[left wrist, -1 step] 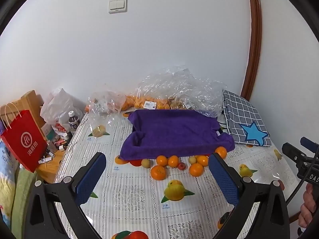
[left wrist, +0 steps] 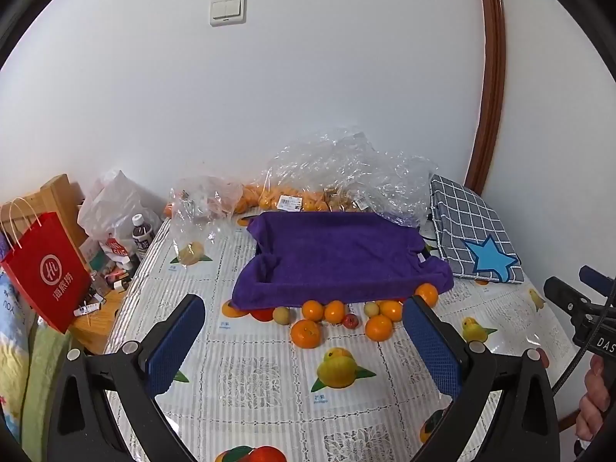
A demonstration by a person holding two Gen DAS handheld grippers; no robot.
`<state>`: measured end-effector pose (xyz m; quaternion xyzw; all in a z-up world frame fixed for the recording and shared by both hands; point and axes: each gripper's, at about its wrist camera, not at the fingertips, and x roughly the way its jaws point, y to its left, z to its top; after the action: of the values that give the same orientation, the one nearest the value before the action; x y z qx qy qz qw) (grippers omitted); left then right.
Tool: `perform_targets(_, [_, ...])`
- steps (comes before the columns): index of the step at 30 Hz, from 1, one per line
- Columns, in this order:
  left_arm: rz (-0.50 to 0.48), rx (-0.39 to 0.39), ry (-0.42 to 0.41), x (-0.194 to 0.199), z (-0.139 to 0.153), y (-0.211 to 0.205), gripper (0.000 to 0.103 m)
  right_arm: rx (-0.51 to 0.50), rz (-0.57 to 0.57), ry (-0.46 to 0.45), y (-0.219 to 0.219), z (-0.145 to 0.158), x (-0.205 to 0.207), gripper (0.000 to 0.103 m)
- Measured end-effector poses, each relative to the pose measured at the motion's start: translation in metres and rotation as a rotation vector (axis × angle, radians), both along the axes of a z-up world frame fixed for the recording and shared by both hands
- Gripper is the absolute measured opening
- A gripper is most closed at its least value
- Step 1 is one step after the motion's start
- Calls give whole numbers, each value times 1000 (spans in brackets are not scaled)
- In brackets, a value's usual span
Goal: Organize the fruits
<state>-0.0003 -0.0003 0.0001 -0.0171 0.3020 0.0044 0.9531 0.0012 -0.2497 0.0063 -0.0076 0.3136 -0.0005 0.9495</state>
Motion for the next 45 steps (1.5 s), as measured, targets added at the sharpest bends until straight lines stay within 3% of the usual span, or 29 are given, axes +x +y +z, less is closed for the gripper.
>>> perform_targets(5, [-8,2,-1,1,1,1,103,6,-1,34,0,-2,-2,103])
perform_targets(45, [-18,13,-22,-4,5,-7,103,16,12,17,4,-3,-6,103])
